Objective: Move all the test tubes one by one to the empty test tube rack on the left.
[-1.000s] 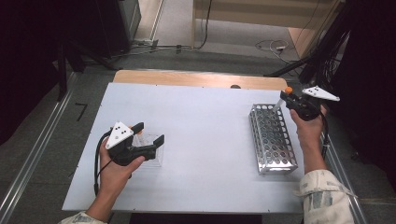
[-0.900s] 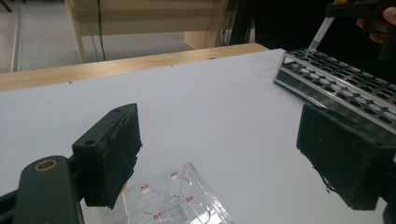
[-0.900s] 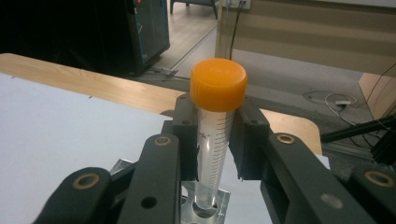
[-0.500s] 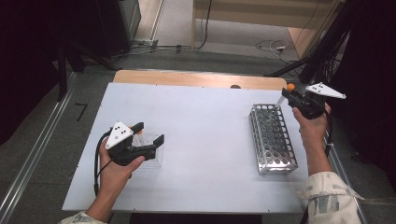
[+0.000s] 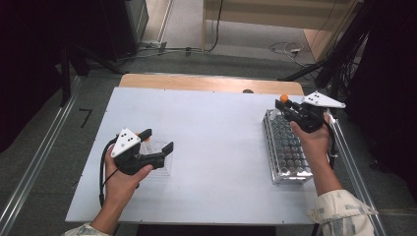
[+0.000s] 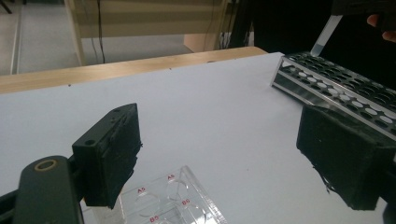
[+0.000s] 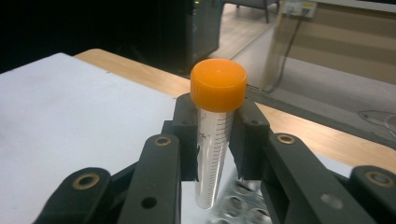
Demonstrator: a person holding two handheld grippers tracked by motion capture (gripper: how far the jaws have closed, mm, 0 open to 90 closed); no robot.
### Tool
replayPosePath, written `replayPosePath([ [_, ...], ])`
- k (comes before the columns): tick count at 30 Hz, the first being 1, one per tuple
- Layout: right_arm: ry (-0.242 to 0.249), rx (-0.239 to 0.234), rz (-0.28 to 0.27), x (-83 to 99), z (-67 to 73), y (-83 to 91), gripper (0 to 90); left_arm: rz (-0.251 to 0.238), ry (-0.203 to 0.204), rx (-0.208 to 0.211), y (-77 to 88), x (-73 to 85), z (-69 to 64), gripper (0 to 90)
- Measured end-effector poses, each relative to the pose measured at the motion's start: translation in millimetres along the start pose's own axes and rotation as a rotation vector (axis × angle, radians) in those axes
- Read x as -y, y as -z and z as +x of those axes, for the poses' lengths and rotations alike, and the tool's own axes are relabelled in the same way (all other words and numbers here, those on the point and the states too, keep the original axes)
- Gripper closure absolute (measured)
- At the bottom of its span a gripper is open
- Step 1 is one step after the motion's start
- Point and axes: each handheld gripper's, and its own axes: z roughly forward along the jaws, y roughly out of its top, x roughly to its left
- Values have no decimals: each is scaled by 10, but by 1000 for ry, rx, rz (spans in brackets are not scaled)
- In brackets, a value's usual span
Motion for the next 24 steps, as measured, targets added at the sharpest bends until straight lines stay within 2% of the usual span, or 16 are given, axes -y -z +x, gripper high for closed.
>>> replayPosePath([
  [7, 33, -81, 17, 5, 377, -77, 719, -5, 0, 4, 4, -9, -15, 148],
  [12, 33, -139, 31, 5, 641, -107, 719, -6, -3, 8, 7, -22, -39, 148],
  [24, 45, -232, 62, 108, 1077, -175, 719, -15, 0, 34, -33, -52, -139, 166],
])
